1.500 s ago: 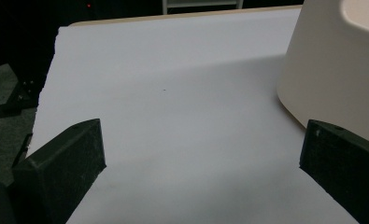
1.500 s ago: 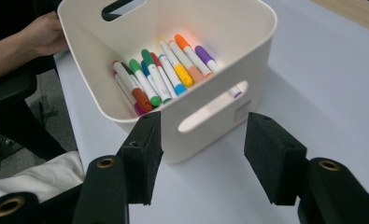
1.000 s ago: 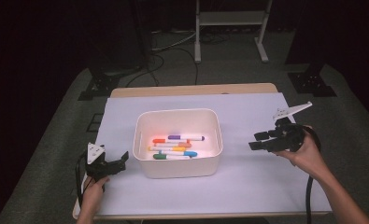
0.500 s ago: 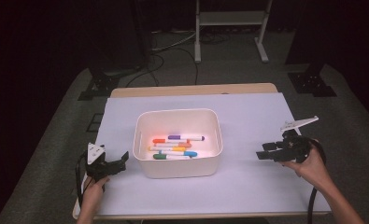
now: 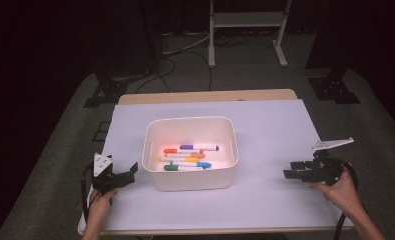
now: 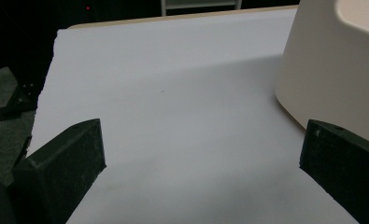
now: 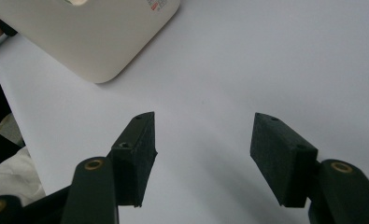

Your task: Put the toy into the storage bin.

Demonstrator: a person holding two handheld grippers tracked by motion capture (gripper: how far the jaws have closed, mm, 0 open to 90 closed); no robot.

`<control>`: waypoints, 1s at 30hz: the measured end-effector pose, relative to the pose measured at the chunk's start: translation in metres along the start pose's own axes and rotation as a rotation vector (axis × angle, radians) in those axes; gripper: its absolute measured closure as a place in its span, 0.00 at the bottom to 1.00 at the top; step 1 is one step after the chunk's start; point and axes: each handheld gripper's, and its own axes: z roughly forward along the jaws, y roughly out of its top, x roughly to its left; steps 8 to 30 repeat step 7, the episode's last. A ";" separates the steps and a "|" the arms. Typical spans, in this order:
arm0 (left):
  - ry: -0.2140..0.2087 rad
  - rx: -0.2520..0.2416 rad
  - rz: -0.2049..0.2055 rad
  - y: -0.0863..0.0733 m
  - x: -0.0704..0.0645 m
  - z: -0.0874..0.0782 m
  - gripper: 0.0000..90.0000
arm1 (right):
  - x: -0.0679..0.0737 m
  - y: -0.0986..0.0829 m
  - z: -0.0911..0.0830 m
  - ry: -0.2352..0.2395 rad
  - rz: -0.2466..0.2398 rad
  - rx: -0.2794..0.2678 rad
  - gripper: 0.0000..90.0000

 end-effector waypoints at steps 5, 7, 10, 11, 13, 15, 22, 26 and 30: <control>-0.001 -0.006 0.002 0.000 -0.001 0.000 0.00 | -0.004 -0.017 -0.004 -0.005 0.033 -0.035 0.40; 0.000 -0.006 0.004 0.000 -0.001 0.000 0.00 | -0.004 -0.020 -0.005 -0.003 0.038 -0.048 0.40; 0.000 -0.006 0.004 0.000 -0.001 0.000 0.00 | -0.004 -0.020 -0.005 -0.003 0.038 -0.048 0.40; 0.000 -0.006 0.004 0.000 -0.001 0.000 0.00 | -0.004 -0.020 -0.005 -0.003 0.038 -0.048 0.40; 0.000 -0.006 0.004 0.000 -0.001 0.000 0.00 | -0.004 -0.020 -0.005 -0.003 0.038 -0.048 0.40; 0.000 -0.006 0.004 0.000 -0.001 0.000 0.00 | -0.004 -0.020 -0.005 -0.003 0.038 -0.048 0.40; 0.000 -0.006 0.004 0.000 -0.001 0.000 0.00 | -0.004 -0.020 -0.005 -0.003 0.038 -0.048 0.40; 0.000 -0.006 0.004 0.000 -0.001 0.000 0.00 | -0.004 -0.020 -0.005 -0.003 0.038 -0.048 0.40; 0.000 -0.006 0.004 0.000 -0.001 0.000 0.00 | -0.004 -0.020 -0.005 -0.003 0.038 -0.048 0.40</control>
